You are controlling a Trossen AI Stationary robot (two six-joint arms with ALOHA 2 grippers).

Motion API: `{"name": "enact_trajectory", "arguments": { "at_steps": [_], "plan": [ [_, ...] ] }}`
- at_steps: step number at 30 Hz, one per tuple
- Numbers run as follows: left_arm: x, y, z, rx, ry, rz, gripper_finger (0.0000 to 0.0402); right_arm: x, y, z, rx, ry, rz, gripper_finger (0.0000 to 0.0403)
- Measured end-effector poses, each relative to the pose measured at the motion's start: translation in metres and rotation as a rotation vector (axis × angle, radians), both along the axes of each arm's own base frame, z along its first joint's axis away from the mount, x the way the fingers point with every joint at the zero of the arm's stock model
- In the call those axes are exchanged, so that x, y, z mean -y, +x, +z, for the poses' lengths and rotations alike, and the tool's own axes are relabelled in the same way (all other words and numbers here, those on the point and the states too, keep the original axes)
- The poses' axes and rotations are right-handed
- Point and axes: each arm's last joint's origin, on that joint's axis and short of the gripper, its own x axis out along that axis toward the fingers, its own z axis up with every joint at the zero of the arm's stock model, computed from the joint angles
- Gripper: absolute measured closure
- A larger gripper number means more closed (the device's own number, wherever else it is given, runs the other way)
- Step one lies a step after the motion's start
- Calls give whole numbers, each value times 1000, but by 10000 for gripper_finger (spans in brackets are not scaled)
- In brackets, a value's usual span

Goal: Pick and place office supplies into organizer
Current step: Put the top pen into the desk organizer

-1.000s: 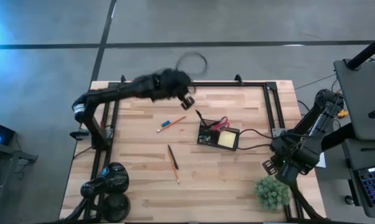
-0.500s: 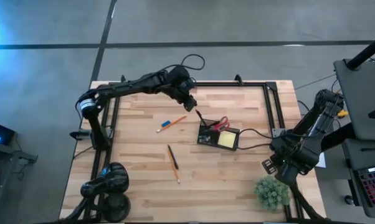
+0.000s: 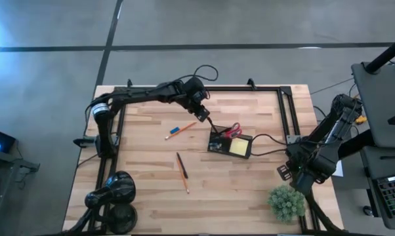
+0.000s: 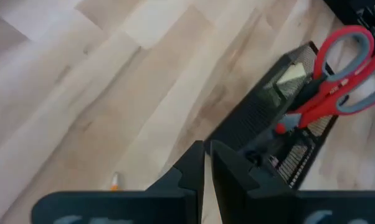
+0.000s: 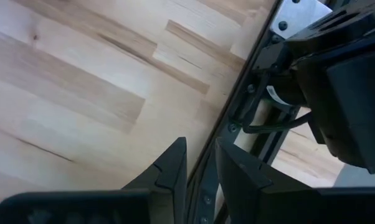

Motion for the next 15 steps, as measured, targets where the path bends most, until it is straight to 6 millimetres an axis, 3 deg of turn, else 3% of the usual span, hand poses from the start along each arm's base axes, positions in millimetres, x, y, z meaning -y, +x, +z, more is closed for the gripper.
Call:
{"name": "enact_trajectory", "arguments": {
  "at_steps": [9,15],
  "plan": [
    [13,11,3,68,-14,-39,389,0,-1,0,-27,13,-6,326],
    [40,20,5,82,-56,-105,389,0,-1,0,-27,13,-6,326]
  ]
}}
